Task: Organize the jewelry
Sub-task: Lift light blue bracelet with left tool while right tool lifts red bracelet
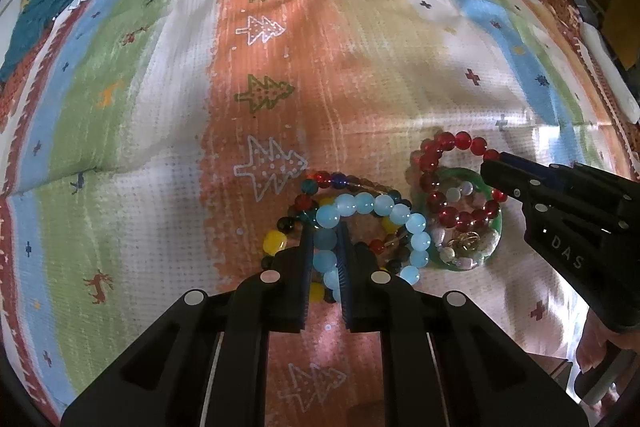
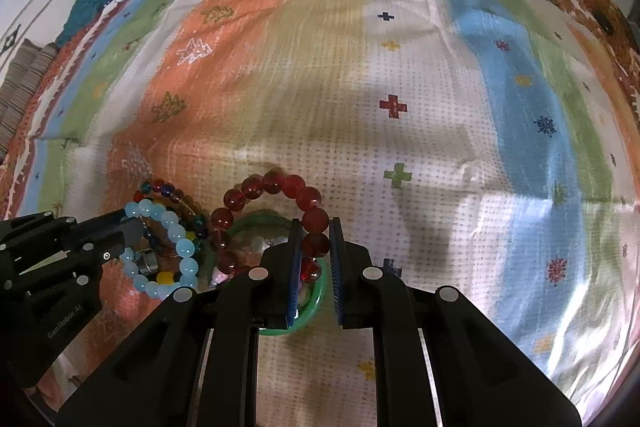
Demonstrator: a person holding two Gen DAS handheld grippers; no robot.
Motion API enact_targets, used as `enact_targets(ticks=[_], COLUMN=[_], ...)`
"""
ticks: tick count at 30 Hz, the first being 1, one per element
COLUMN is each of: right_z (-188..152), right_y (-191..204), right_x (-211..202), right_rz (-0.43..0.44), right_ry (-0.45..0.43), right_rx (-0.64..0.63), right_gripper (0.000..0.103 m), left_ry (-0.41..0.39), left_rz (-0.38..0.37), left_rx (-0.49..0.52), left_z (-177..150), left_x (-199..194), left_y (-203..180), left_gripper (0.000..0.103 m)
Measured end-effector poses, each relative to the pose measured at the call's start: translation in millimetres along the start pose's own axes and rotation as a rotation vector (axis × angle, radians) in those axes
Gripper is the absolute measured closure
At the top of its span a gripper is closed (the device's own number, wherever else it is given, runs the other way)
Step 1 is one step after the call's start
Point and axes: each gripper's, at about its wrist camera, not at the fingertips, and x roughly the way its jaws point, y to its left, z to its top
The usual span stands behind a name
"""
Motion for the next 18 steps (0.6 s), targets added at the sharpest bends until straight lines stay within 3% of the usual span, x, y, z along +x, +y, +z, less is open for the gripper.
enact_targets(ticks=[18], right_z=[-4.1], right_y=[2.5], right_x=[-43.0], right_rz=[-0.016], right_ry=[-0.087], right_rx=[-0.021], right_gripper=[0.089], left_ry=[-0.059], left_rz=[-0.021], left_rx=[0.002], left_z=[2.7], left_x=[-38.2], left_y=[-1.8], left_gripper=[0.092])
